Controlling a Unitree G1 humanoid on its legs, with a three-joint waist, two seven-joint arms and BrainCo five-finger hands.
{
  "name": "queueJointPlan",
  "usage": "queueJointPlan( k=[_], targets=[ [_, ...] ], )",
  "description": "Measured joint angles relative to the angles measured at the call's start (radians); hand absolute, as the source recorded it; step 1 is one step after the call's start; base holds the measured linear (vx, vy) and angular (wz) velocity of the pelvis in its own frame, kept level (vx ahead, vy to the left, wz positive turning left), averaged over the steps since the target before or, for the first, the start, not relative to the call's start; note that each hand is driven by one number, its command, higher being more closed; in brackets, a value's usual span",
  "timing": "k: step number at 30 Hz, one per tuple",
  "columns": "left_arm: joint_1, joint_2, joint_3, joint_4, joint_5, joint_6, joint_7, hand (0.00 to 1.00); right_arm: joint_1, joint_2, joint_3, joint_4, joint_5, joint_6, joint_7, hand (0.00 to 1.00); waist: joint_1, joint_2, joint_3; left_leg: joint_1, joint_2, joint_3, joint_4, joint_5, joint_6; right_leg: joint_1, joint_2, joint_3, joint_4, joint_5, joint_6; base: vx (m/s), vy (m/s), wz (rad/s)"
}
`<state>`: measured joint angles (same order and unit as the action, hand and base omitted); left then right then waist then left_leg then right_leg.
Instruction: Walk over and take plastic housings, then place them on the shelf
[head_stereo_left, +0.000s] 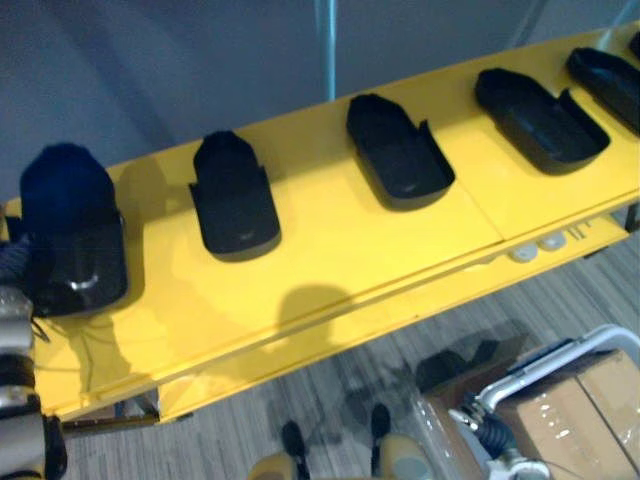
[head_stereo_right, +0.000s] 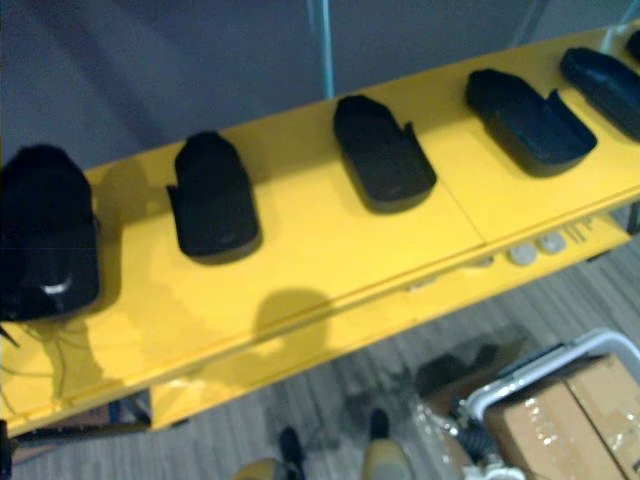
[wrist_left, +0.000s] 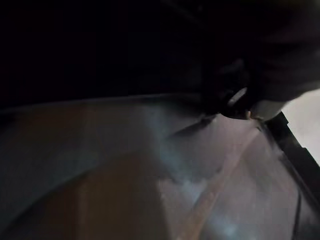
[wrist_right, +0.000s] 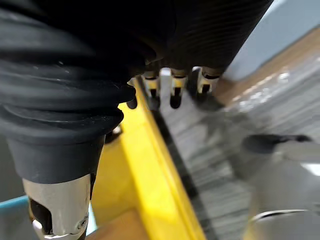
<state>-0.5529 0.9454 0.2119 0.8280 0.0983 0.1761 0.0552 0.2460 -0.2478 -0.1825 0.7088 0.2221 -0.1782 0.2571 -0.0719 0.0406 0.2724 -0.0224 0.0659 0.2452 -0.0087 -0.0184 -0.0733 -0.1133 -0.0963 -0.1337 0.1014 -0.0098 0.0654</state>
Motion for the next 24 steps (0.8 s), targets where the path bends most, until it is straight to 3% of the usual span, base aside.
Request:
queueJointPlan(
  k=[5,13,17,18,24],
  targets=[
    [-0.050,0.028,-0.043,0.012,-0.001,0.001,0.002,1.00,-0.028,0.008,0.017,0.019,0.001,0.001,-0.039,0.00,-0.001,-0.009,0.038,-0.032,-0.006,-0.002,0.001,0.005,0.005,-0.034,-0.001,0.004,0.008,0.004,-0.004,0.00,0.002,0.01],
    [-0.095,0.060,-0.042,0.028,-0.011,0.005,0.000,1.00,-0.066,0.022,0.017,0.018,0.039,0.000,-0.044,0.00,0.003,-0.055,0.079,-0.053,-0.009,-0.012,0.003,0.004,0.006,-0.057,0.006,0.015,0.010,0.004,-0.005,0.02,-0.003,0.02],
    [-0.116,0.070,-0.040,0.032,-0.010,0.007,-0.020,1.00,-0.081,0.024,0.017,0.017,0.052,0.000,-0.057,0.00,0.005,-0.061,0.106,-0.068,-0.008,-0.016,0.017,0.003,0.008,-0.063,0.007,0.021,0.011,0.005,-0.007,0.00,-0.001,0.01],
    [-0.116,0.070,-0.040,0.043,-0.010,0.007,-0.021,0.00,-0.083,0.024,0.015,0.017,0.063,0.000,-0.060,0.00,0.005,-0.060,0.110,-0.068,-0.007,-0.015,0.017,0.003,0.008,-0.063,0.008,0.022,0.012,0.005,-0.007,0.00,0.000,0.00],
    [-0.120,0.071,-0.036,0.059,-0.004,0.005,-0.021,0.00,-0.100,0.024,0.005,0.020,0.081,0.000,-0.058,0.00,0.002,-0.065,0.139,-0.081,-0.005,-0.014,0.036,-0.005,0.017,-0.074,0.008,0.027,0.024,0.005,-0.007,-0.01,-0.001,-0.01]
  ],
)
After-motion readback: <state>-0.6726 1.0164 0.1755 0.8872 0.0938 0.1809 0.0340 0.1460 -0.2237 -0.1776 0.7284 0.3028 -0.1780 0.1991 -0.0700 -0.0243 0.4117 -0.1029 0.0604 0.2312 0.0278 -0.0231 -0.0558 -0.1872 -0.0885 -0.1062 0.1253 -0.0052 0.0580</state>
